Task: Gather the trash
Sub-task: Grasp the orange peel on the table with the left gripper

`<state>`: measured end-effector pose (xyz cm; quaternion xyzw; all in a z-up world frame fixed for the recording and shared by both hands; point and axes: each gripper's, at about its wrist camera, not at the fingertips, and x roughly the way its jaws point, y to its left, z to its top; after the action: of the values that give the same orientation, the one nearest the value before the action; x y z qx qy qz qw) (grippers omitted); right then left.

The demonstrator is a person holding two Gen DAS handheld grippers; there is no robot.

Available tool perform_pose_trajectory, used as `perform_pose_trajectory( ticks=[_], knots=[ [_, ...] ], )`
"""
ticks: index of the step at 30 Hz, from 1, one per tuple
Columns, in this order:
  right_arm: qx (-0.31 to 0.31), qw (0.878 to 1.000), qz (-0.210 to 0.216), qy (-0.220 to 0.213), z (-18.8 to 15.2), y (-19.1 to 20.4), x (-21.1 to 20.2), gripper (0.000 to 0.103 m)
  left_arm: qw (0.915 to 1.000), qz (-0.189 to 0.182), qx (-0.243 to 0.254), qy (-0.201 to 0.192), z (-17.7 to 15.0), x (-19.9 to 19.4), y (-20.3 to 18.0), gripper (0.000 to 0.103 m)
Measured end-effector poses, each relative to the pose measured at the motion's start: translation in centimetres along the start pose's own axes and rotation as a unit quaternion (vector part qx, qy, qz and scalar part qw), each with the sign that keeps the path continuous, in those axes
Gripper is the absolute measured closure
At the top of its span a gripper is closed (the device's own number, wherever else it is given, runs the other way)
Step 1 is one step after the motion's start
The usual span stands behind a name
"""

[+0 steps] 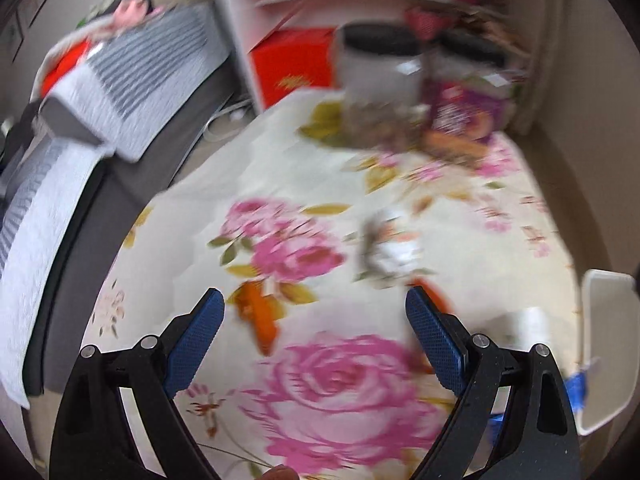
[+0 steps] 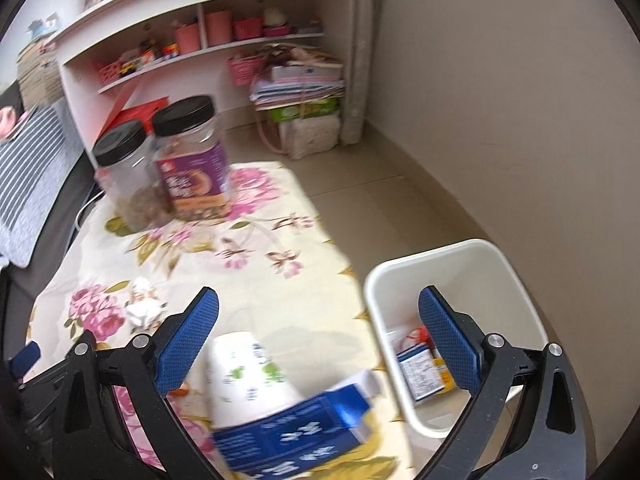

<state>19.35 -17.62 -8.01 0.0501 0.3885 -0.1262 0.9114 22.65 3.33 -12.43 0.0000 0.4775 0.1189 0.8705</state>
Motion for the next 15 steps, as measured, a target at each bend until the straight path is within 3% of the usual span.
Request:
perform_pose_trajectory(
  ticks=[4, 7, 9, 11, 15],
  knots=[
    [-0.018, 1.000, 0.015, 0.015, -0.3, 2.5, 0.8, 0.007, 0.9991, 0.019, -0.019, 0.032, -0.4, 3.4, 2.7, 0.014],
    [-0.033, 0.999, 0.020, 0.021, -0.5, 3.9, 1.4, 0.007, 0.9976, 0.004, -0.037, 0.058, -0.7, 5.8, 4.3, 0.016],
    [-0.046, 0.998, 0.021, 0.027, -0.7, 4.7, 1.8, 0.007, 0.9959, -0.014, -0.048, 0.076, -0.9, 7.1, 4.9, 0.025],
    [-0.055, 0.998, 0.020, 0.032, -0.9, 5.2, 2.3, 0.007, 0.9936, -0.035, -0.047, 0.097, -1.2, 8.2, 4.9, 0.041],
    [-0.076, 0.995, 0.024, 0.051, -1.3, 6.2, 3.4, 0.007, 0.9920, -0.038, -0.048, 0.110, -1.9, 9.1, 5.3, 0.066]
  ],
)
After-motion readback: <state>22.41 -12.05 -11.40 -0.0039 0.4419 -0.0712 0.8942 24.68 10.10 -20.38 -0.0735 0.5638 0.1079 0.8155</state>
